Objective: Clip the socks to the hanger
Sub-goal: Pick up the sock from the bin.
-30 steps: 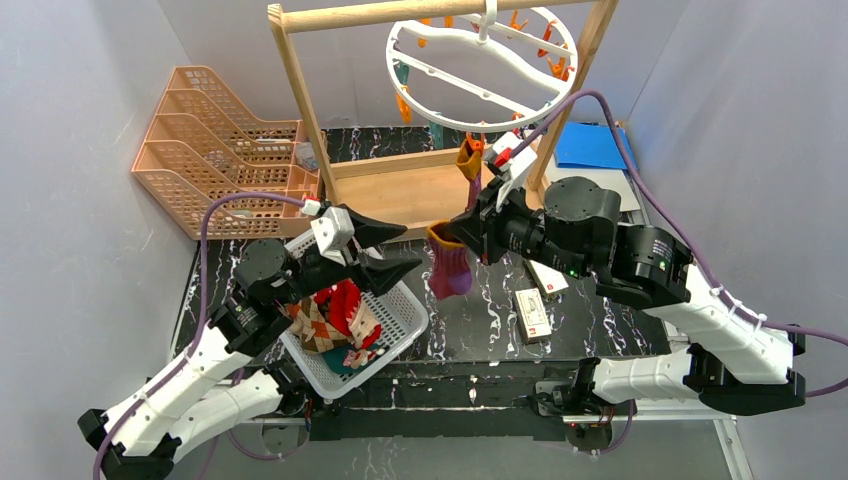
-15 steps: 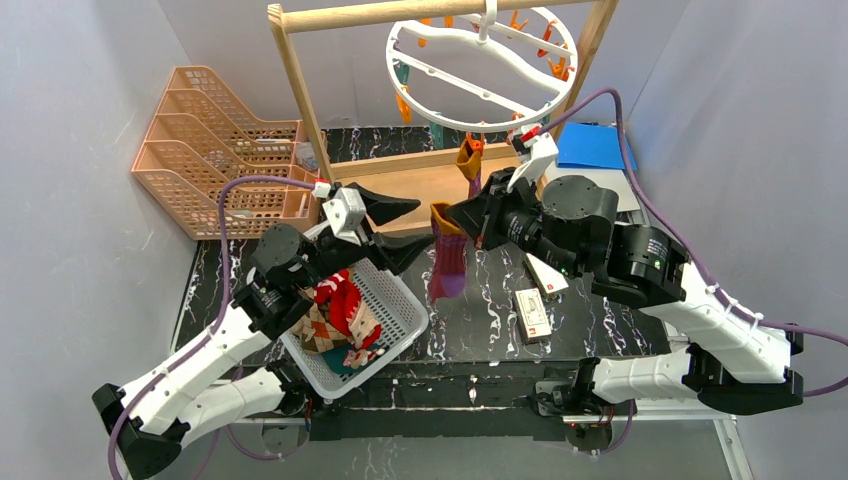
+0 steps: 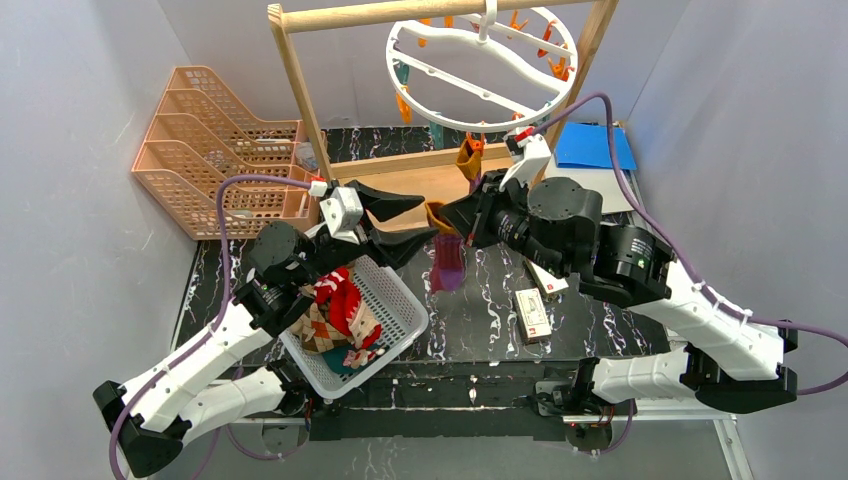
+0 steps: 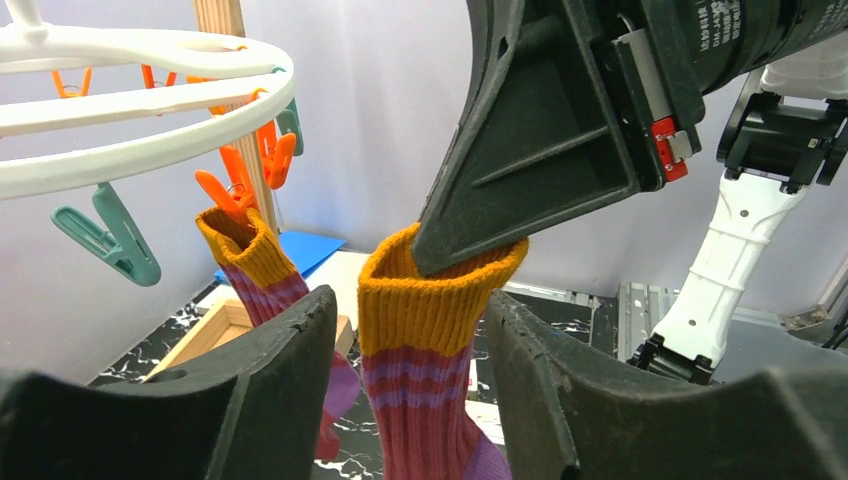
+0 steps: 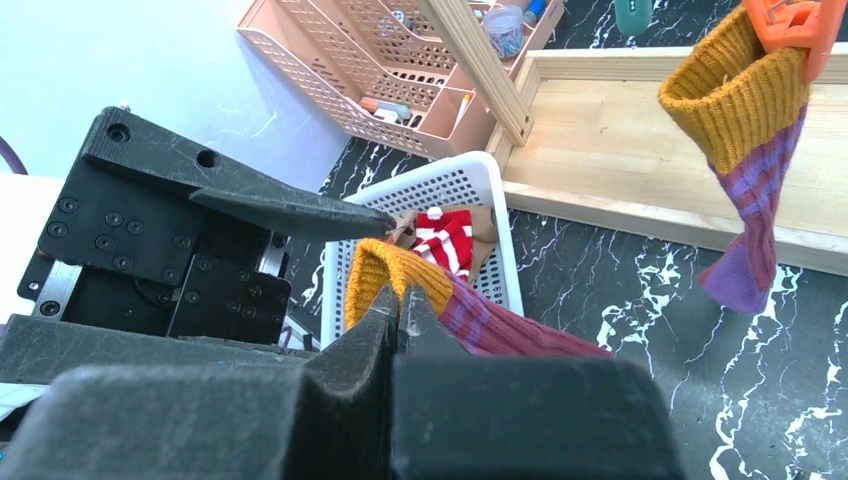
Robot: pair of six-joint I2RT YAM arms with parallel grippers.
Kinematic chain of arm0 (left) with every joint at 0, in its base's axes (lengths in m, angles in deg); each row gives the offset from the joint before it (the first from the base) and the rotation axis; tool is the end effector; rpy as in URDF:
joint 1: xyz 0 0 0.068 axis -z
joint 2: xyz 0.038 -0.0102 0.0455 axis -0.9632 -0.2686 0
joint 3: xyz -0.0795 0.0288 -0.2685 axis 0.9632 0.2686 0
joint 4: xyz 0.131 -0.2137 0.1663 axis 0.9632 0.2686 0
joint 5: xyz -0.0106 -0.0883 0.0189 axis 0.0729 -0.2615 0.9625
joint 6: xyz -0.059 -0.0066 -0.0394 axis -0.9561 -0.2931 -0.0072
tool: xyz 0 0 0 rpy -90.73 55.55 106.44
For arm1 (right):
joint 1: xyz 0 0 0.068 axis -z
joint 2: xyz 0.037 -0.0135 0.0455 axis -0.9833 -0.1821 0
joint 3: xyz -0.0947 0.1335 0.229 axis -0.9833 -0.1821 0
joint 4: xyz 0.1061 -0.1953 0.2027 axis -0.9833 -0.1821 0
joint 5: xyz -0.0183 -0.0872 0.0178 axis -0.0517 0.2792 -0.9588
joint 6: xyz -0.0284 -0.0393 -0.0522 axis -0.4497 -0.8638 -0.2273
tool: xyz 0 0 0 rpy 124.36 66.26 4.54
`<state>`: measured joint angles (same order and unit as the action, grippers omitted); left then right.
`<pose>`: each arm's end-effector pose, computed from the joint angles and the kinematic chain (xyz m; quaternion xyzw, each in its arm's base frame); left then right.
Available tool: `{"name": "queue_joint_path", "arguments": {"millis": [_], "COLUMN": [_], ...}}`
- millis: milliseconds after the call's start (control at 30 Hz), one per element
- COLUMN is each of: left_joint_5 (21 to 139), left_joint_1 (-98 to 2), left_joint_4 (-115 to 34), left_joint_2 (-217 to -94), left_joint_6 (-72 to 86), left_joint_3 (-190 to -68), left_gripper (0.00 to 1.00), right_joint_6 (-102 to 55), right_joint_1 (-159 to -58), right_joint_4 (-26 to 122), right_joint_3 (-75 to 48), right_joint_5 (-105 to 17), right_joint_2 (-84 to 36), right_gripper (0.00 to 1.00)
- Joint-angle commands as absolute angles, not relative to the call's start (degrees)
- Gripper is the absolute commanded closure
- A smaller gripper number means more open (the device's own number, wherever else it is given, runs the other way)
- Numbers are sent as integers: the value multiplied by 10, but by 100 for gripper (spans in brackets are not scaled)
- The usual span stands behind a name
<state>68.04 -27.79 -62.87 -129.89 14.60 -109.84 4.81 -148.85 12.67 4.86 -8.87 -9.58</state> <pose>0.1524 -0.1913 0.4556 0.3274 0.4238 -0.4433 0.7188 0.1186 0.2367 0.5299 -0.0676 0.7490 0.3870 0.5335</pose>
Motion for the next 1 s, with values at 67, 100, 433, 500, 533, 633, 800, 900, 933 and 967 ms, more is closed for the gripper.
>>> {"name": "queue_joint_path", "arguments": {"millis": [67,100,433,500,533,633,800,900,933,967], "left_joint_5": [664,664,683,684,684,686,684,684,684,684], "left_joint_1": [-276,-276,-276,-277,-277,-277,-277,-277,-276,-277], "left_joint_4": [-648,-645,-634,-633,-633,-634,-636,-633,-630,-625], "left_joint_2": [-1295,-1296,-1298,-1301,-1302,-1304,-1303,-1301,-1299,-1297], "left_joint_6": [155,157,166,167,167,166,166,166,166,168], "left_joint_3": [-1120,-1120,-1120,-1123,-1124,-1125,-1125,-1125,-1126,-1125], "left_gripper": [51,52,51,56,58,66,84,94,96,98], "right_joint_6": [62,62,63,63,63,64,64,64,64,63], "right_joint_1": [-1488,-1488,-1488,-1488,-1488,-1488,-1488,-1488,-1488,-1488], "right_joint_4": [180,184,195,195,195,197,196,194,190,184], "right_joint_3": [47,46,47,46,45,43,40,35,33,32], "right_joint_5": [-82,-85,-101,-102,-102,-102,-100,-87,-78,-65], "right_joint_2": [-100,-100,-106,-106,-106,-103,-102,-97,-95,-92], "right_gripper": [99,99,99,99,99,99,99,99,99,99]}}
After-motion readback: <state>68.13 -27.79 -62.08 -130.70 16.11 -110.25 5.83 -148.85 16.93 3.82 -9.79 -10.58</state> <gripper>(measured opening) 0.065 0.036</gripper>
